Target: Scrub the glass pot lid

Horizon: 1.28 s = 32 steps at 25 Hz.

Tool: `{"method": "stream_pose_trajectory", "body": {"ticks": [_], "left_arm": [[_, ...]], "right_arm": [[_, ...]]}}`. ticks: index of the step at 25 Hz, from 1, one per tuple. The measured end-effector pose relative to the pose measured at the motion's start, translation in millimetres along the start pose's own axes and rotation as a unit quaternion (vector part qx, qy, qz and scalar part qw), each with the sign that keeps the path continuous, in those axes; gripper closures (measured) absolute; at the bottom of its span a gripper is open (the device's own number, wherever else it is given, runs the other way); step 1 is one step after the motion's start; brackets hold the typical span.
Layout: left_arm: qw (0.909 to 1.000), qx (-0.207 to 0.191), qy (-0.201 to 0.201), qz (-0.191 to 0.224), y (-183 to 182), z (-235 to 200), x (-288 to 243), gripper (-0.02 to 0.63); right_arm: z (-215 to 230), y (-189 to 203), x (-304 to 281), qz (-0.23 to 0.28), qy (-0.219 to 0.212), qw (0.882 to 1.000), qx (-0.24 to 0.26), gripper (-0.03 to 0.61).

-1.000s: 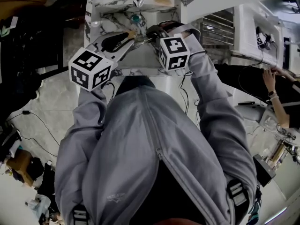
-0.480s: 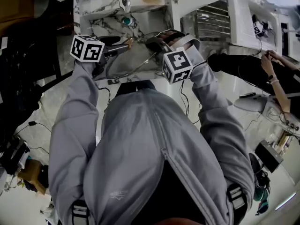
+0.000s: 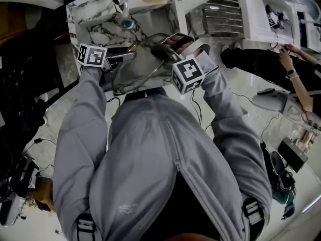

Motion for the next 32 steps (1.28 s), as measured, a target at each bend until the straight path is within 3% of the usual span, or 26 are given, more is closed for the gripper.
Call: {"method": "stream_pose_trajectory", "body": {"ticks": [2,5,11,13,16,18,24,32], "left_arm": [[0.9994,0.013,0.028,0.016,0,1,-3,0.417],[0.9993,0.012,0.025,0.024,-4,3,-4,0.426],[0.9989,0.0,-0.047,0.009,-15,6,-2,0.429],[0.9971,-0.016,-0.074,0.002,-18,5,-1,0.43],[0.9914,-0.058,-0.116,-0.014,-22,7,1,0.43],[0.9873,-0.082,-0.135,-0.019,-24,9,0,0.43],[0.9782,-0.101,-0.177,-0.04,-28,5,-6,0.43],[0.9563,-0.144,-0.236,-0.094,-24,2,-11,0.43]], "right_arm": [[1,1,1,0.004,0.001,1.0,-0.006,0.535],[1,4,2,0.008,0.001,1.0,-0.017,0.535],[-6,11,-8,0.0,0.022,0.999,-0.024,0.532],[-11,15,-15,-0.016,0.025,0.999,-0.021,0.496],[-17,22,-19,-0.043,0.024,0.998,-0.03,0.381],[-22,25,-18,-0.049,0.025,0.998,-0.032,0.348],[-27,43,-8,-0.081,0.059,0.994,-0.052,0.347],[-24,67,19,-0.11,0.092,0.985,-0.098,0.347]]}}
Point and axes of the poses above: the fingertips, and each gripper's own axes: x backward along the fingers, z to its right, y out of its underside, the point moved 10 cm from there along x, backward along the fingers, and after that the axes turned 11 degrees about -x, right-handed, at the moved point
